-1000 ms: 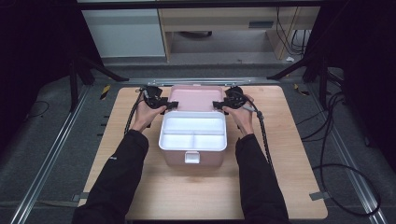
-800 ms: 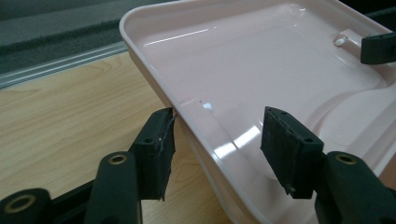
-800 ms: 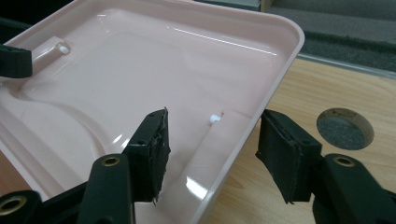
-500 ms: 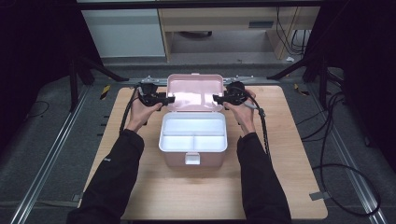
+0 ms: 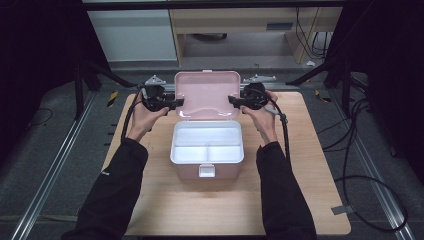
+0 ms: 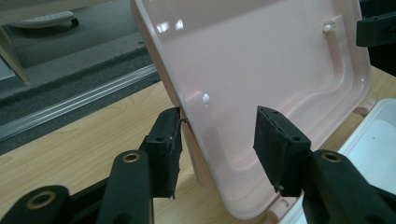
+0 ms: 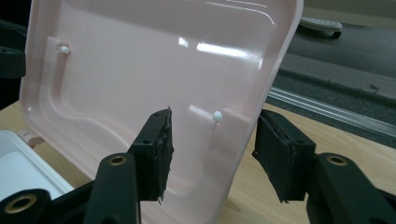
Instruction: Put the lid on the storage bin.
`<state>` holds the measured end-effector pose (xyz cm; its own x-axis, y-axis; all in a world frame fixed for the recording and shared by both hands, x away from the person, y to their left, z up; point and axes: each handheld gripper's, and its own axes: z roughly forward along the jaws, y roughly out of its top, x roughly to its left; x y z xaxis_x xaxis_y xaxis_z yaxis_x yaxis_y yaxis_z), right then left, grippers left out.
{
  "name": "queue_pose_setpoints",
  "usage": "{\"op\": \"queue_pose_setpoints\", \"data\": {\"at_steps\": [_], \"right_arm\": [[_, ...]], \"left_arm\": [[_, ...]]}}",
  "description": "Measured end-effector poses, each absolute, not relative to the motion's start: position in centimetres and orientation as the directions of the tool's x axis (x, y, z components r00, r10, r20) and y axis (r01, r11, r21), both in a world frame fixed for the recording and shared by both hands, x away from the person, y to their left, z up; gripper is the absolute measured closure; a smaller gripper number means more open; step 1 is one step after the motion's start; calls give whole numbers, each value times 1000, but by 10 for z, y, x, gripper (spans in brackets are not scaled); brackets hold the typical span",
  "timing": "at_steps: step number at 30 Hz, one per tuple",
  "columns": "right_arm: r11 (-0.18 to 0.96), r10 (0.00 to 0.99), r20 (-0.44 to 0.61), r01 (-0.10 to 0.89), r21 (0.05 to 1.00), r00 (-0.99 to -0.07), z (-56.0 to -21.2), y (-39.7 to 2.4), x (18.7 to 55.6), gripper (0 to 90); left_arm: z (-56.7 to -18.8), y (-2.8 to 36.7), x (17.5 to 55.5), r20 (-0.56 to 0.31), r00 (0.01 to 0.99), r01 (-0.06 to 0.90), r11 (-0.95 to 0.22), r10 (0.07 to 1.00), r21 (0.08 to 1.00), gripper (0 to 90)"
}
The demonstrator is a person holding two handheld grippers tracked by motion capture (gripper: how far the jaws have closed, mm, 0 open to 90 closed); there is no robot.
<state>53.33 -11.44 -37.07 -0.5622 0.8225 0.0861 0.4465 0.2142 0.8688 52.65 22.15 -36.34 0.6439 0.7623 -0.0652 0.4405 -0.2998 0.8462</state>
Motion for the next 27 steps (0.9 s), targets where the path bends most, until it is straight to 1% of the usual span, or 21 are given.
{"op": "queue_pose_setpoints", "data": {"at_steps": [7, 10, 13, 16, 24, 27], "right_arm": [[248, 814, 47, 419, 874, -579, -356, -117, 518, 486], [278, 813, 13, 407, 870, -582, -351, -116, 509, 486], [309, 809, -13, 406, 860, -588, -346, -115, 502, 487], [333, 806, -35, 404, 852, -590, -342, -115, 495, 490], [318, 801, -26, 388, 865, -598, -339, -123, 475, 541], [326, 796, -33, 381, 865, -605, -337, -125, 466, 558]], "left_arm": [[-354, 222, 510, -26, 661, 408, -330, 750, 851, 558], [-353, 223, 502, -4, 667, 393, -347, 745, 851, 579], [-351, 223, 496, -1, 673, 386, -350, 739, 853, 596], [-349, 222, 491, 14, 678, 378, -365, 735, 851, 599], [-345, 223, 474, 26, 696, 356, -377, 717, 855, 615], [-344, 223, 466, 44, 705, 345, -396, 708, 851, 617]]}}
